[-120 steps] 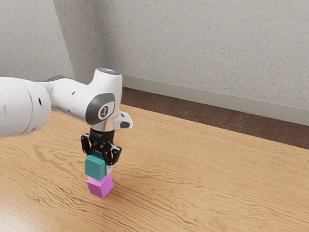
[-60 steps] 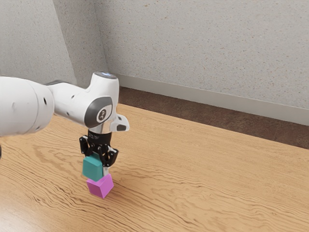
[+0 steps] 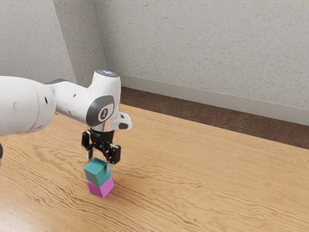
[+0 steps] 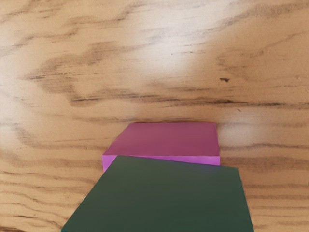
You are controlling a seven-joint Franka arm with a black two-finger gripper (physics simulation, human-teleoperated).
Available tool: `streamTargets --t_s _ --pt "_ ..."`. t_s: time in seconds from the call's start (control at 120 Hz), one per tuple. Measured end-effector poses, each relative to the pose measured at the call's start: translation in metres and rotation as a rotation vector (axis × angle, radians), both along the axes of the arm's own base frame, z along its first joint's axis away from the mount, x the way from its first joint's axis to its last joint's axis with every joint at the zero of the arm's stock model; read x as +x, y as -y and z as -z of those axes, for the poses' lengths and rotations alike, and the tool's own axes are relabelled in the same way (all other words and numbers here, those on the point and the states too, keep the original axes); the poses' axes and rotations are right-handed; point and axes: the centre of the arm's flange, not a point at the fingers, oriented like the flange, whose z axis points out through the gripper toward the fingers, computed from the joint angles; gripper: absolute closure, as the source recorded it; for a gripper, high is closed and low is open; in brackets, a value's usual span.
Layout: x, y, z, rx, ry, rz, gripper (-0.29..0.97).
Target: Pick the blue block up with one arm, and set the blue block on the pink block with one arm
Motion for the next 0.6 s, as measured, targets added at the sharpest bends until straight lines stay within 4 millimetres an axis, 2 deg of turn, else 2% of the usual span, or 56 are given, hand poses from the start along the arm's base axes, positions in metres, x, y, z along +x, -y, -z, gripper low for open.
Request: streamTargets --t_s 0.075,0.142,0.192,0.267,0.292,0.333,0.367,0.433,0.5,0.542,0.6 --pt "0.012 0.007 -0.018 0.000 0.040 0.023 0.03" --pt "0.030 0.020 -0.049 -0.006 0.106 0.059 0.03" --pt "0.044 0.028 -0.082 -0.029 0.167 0.084 0.02" --pt "0.063 0.045 -0.144 -0.063 0.271 0.130 0.01" --pt "0.070 0.049 -0.174 -0.073 0.321 0.147 0.01" --pt "0.079 0.049 -0.220 -0.075 0.393 0.161 0.01" --pt "0.083 0.041 -0.252 -0.068 0.440 0.157 0.01" --pt "0.084 0.023 -0.295 -0.047 0.486 0.137 0.01" --pt "0.078 0.024 -0.336 -0.028 0.519 0.148 0.01" --pt "0.073 0.026 -0.353 -0.009 0.521 0.158 0.00" --pt "0.072 0.011 -0.348 0.007 0.477 0.135 0.00"
